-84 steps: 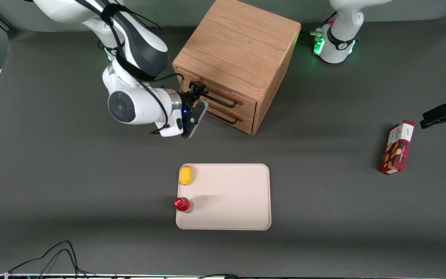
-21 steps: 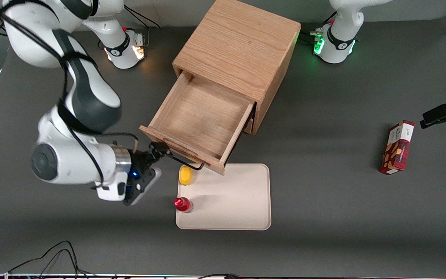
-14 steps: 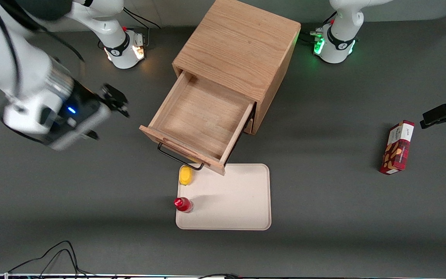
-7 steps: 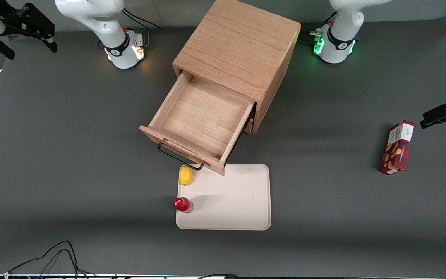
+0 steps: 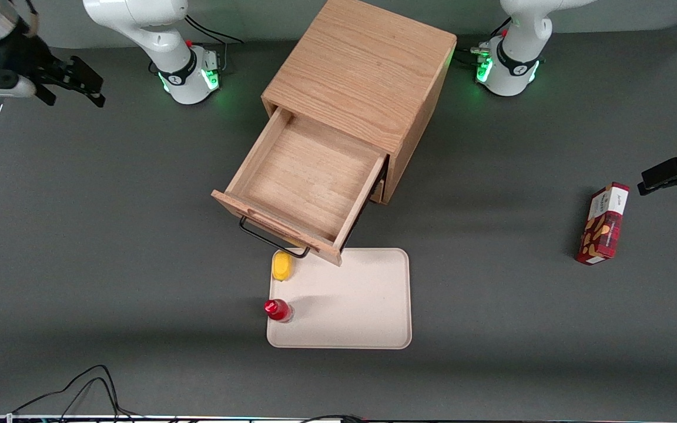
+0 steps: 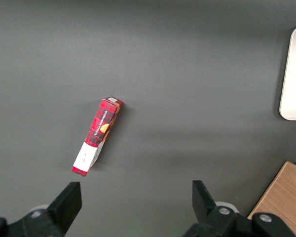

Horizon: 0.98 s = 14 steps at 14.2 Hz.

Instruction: Open upper drawer

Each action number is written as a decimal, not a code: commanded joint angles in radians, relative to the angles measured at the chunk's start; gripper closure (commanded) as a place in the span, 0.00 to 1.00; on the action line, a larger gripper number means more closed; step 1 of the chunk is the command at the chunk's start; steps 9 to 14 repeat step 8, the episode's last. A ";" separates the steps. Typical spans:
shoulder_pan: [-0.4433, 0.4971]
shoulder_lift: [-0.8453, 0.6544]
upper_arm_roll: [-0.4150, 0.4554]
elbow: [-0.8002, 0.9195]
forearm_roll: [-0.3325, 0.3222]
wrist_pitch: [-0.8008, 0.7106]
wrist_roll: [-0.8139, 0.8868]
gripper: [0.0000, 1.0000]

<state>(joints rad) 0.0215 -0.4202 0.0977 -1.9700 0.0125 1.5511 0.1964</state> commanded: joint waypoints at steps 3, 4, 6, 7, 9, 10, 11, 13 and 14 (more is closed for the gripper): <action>0.003 -0.031 -0.013 -0.015 0.020 0.046 0.027 0.00; 0.003 -0.013 -0.024 0.021 0.020 0.043 0.015 0.00; 0.003 0.020 -0.033 0.091 0.020 -0.020 0.014 0.00; 0.005 0.040 -0.044 0.124 0.020 -0.044 0.012 0.00; 0.003 0.050 -0.046 0.144 0.020 -0.071 0.012 0.00; 0.003 0.050 -0.046 0.144 0.020 -0.071 0.012 0.00; 0.003 0.050 -0.046 0.144 0.020 -0.071 0.012 0.00; 0.003 0.050 -0.046 0.144 0.020 -0.071 0.012 0.00; 0.003 0.050 -0.046 0.144 0.020 -0.071 0.012 0.00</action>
